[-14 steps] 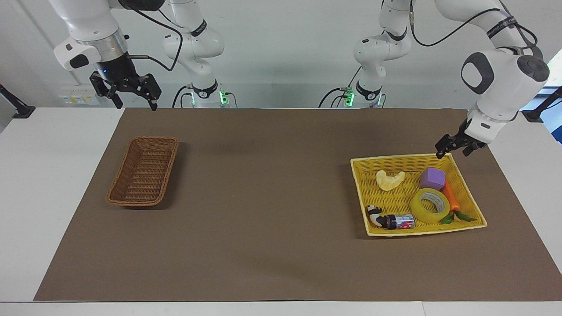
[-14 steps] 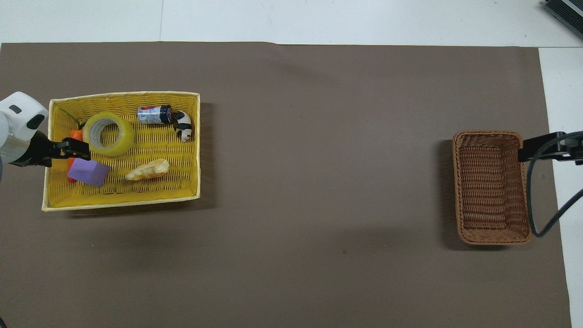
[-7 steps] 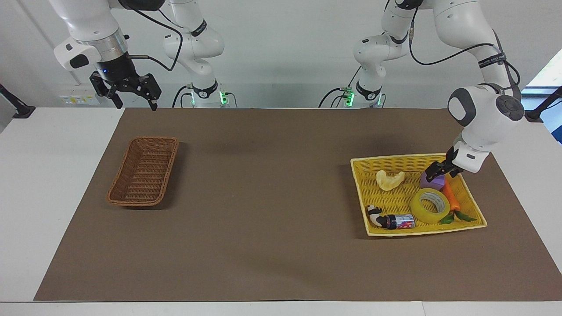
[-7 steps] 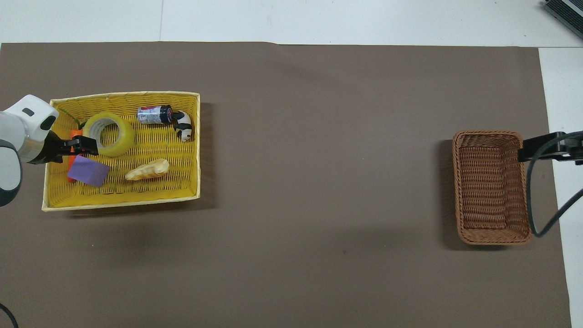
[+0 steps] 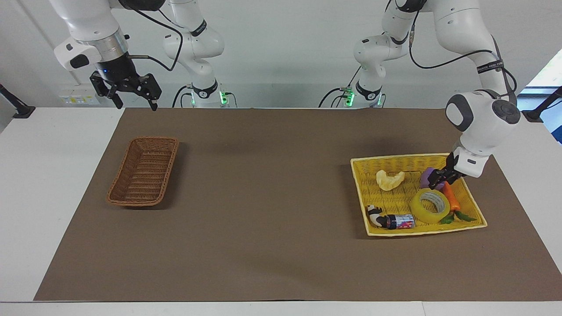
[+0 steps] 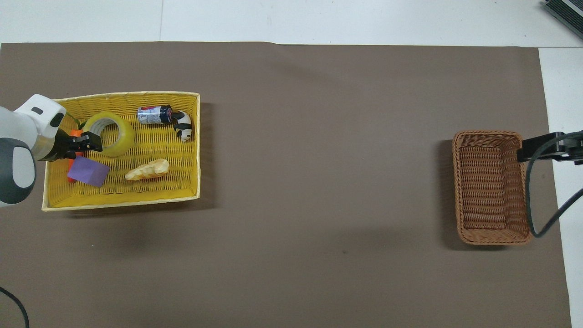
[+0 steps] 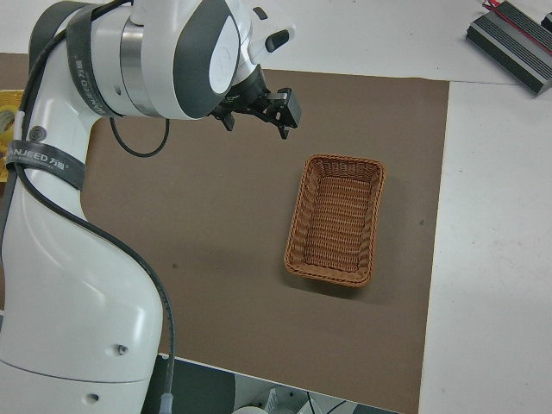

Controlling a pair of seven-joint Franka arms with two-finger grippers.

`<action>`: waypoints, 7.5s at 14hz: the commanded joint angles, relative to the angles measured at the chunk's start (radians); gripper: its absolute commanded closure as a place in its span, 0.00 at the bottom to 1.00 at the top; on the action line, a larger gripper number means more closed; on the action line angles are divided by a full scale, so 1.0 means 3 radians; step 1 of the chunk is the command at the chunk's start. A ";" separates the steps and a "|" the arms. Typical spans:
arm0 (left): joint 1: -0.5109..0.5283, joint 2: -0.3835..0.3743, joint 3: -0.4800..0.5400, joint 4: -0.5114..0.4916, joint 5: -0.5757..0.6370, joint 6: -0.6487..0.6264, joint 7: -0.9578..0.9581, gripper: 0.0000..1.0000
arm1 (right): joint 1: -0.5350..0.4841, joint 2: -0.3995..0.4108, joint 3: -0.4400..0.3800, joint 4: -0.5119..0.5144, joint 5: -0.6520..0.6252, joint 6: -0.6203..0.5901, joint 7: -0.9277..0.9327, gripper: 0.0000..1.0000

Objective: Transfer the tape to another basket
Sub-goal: 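Reach the left gripper into the yellow basket toward the yellow tape, then close the left gripper on the yellow tape roll's rim, then lift the tape with the left gripper while the right gripper approaches, then grasp the tape with the right gripper beside the left gripper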

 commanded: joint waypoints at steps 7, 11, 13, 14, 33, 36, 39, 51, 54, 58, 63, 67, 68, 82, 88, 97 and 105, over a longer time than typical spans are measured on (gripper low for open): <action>-0.0042 0.0244 0.0001 -0.0005 -0.0012 0.0103 0.0001 0.54 | -0.0018 -0.0068 0.0006 -0.0096 0.0054 0.0090 -0.0091 0.00; -0.0026 0.0229 0.0006 0.0107 -0.0012 -0.0050 0.0006 0.53 | -0.0018 -0.0068 0.0006 -0.0096 0.0054 0.0090 -0.0091 0.00; -0.0026 0.0218 0.0006 0.0194 -0.0012 -0.0137 0.0001 0.52 | -0.0018 -0.0068 0.0006 -0.0096 0.0054 0.0090 -0.0091 0.00; -0.0026 0.0213 0.0006 0.0245 -0.0007 -0.0158 0.0006 0.51 | -0.0018 -0.0068 0.0006 -0.0096 0.0054 0.0090 -0.0091 0.00; -0.0077 0.0265 0.0006 0.0419 0.0009 -0.0270 0.0006 1.00 | -0.0018 -0.0068 0.0006 -0.0096 0.0054 0.0090 -0.0091 0.00; -0.0088 0.0203 0.0001 0.0613 0.0008 -0.0550 -0.0014 1.00 | -0.0018 -0.0068 0.0006 -0.0091 0.0054 0.0079 -0.0091 0.00; -0.0093 0.0167 -0.0020 0.0869 0.0070 -0.0883 -0.0014 1.00 | -0.0018 -0.0063 0.0006 -0.0086 0.0054 0.0084 -0.0101 0.00; -0.0348 -0.0267 -0.0224 0.1084 0.0070 -0.1666 -0.0284 1.00 | -0.0008 -0.0084 0.0027 -0.0152 0.0335 0.0069 -0.0055 0.00; -0.0710 -0.0298 -0.0224 0.1064 0.0050 -0.1671 -0.0718 1.00 | 0.0033 -0.0104 0.0027 -0.0213 0.0437 0.0028 0.0057 0.00; -0.1268 -0.0339 -0.0235 0.1059 0.0024 -0.1687 -0.1327 1.00 | 0.0262 -0.0135 0.0027 -0.0347 0.0550 0.0028 0.0440 0.00; -0.1728 -0.0349 -0.0240 0.1089 -0.0246 -0.1610 -0.1747 1.00 | 0.0350 -0.0119 0.0027 -0.0495 0.0943 0.0090 0.0957 0.00; -0.1903 -0.0339 -0.0285 0.1110 -0.0777 -0.1513 -0.1773 1.00 | 0.0446 -0.0114 0.0032 -0.0704 0.1189 0.0227 0.0952 0.00; -0.1903 -0.0339 -0.0347 0.1110 -0.0900 -0.1472 -0.1778 1.00 | 0.0487 -0.0109 0.0037 -0.0770 0.1250 0.0319 0.0952 0.00; -0.1944 -0.0359 -0.0557 0.1038 -0.1607 -0.0996 -0.1768 1.00 | 0.0416 -0.0053 0.0027 -0.1104 0.2446 0.1076 0.0676 0.00; -0.1980 -0.0395 -0.0562 0.0992 -0.1827 -0.0961 -0.1763 1.00 | 0.0697 -0.0089 0.0037 -0.1170 0.2478 0.1373 0.0957 0.00; -0.1985 -0.0395 -0.0562 0.0987 -0.1878 -0.0940 -0.1778 1.00 | 0.0907 -0.0247 0.0042 -0.1380 0.2198 0.1292 0.0722 0.00; -0.1980 -0.0400 -0.0557 0.0987 -0.1878 -0.0956 -0.1778 1.00 | 0.0912 -0.0232 0.0042 -0.1329 0.2033 0.1179 0.0891 1.00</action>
